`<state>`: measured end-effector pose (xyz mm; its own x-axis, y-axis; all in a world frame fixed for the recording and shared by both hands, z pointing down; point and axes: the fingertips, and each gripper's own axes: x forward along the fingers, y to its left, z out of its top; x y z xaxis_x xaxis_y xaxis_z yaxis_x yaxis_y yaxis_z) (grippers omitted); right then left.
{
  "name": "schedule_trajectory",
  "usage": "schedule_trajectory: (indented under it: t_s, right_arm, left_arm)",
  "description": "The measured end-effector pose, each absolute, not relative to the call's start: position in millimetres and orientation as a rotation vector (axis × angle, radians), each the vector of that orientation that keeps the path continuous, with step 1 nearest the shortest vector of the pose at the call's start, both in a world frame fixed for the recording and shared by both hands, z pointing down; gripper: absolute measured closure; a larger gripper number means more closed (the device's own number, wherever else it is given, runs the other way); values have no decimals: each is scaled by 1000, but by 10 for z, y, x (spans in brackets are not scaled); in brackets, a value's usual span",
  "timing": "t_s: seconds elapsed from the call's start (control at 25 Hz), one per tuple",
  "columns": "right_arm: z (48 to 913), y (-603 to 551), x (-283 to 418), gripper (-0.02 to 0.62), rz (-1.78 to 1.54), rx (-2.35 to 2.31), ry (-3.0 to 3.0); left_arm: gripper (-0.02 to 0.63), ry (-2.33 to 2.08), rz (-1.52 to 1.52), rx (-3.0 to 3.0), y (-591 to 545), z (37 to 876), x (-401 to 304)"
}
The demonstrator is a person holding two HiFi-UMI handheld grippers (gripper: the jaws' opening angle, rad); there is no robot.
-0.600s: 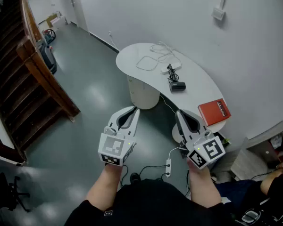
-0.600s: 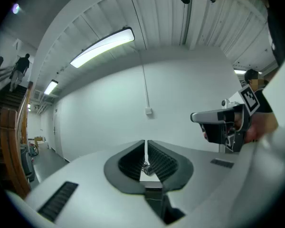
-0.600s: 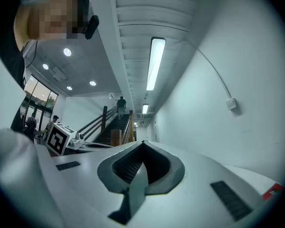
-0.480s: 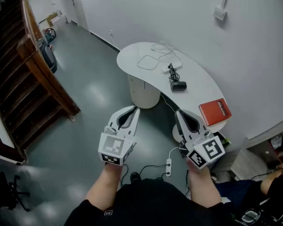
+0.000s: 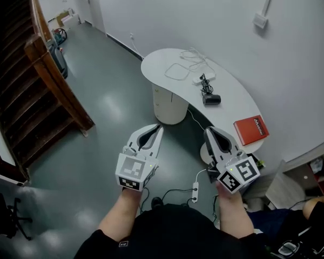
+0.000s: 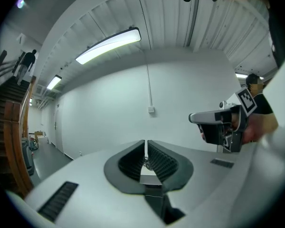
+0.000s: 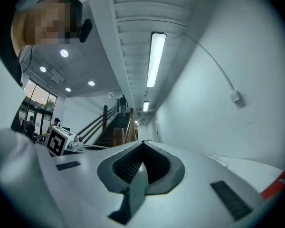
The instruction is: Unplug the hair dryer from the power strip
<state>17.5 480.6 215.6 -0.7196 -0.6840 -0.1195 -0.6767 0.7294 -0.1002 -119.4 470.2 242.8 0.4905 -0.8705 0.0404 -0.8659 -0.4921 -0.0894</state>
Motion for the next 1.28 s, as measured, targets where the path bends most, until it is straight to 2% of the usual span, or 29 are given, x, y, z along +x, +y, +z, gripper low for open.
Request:
schedule_trajectory:
  t_s: [0.32,0.96,1.28]
  right_arm:
    - [2192,4885,-248,560,-102,-1053,2806]
    - [2467,4371,-640,560,-207,-1063,2862]
    - [2654,3869,-524,560,-261,-1054,2878]
  left_arm:
    - [578,1599,-117,-2650,4796,2526,-1680]
    - [578,1670,-153,-2645,4446,2720,-2087]
    - [578,1705,-216,-2687,3955,3017,-1982]
